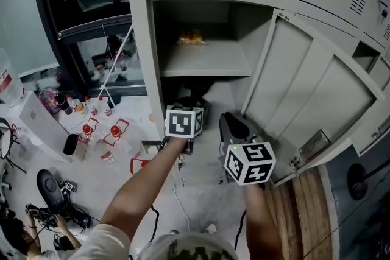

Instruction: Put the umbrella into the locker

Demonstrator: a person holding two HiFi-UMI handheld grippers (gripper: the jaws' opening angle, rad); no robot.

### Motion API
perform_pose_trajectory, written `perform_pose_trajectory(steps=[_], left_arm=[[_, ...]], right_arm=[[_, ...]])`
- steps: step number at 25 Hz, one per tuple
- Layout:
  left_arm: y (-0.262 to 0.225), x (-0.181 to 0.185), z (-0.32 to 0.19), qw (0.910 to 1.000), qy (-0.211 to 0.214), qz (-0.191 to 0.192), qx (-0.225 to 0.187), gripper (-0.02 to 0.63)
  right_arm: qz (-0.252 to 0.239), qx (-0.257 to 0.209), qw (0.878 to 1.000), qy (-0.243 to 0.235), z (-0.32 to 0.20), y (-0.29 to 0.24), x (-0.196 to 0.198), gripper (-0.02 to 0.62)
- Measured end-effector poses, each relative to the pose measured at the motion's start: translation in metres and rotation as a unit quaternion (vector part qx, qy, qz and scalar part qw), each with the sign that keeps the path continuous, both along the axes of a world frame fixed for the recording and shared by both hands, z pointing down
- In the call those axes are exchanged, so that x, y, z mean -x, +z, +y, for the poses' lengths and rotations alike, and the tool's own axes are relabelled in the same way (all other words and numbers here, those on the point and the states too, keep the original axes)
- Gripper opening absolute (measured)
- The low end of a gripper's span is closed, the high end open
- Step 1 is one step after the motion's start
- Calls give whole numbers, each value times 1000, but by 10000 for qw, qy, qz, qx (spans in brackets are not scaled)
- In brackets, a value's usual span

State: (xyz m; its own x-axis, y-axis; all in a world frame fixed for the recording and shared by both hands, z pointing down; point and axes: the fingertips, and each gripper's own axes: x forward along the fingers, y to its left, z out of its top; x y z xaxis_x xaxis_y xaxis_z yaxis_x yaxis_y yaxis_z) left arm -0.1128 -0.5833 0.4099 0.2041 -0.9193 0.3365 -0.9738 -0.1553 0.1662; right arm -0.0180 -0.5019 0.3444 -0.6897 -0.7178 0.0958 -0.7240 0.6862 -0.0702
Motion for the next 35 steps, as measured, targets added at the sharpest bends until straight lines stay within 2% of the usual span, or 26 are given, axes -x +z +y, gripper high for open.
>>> perform_pose_trajectory(steps=[9,15,19,27,29,35], left_arm=[[-51,-14,37,9954,491,-242,-785,279],[-75,-12,65,9884,789,-621,-1142,268],[-81,-4,86,9857,928,-679,-1231,232],[-80,22,125,9827,1071,-770,-1300,110],[-76,29,133,9839,1026,-666,-1304,105],[-69,45,148,9860,944,-471,-1291,9]], right_arm=[[-34,-1,9999,127,11,-6,4,17],[-8,-9,9997,263,19,-10,3,17],[-41,-28,9993,373,26,-14,3,17],[-58,-113,9980,619,44,-14,4,-2],[-21,-118,9977,669,48,-13,4,-2],[84,-69,9968,797,59,-8,8,-2]])
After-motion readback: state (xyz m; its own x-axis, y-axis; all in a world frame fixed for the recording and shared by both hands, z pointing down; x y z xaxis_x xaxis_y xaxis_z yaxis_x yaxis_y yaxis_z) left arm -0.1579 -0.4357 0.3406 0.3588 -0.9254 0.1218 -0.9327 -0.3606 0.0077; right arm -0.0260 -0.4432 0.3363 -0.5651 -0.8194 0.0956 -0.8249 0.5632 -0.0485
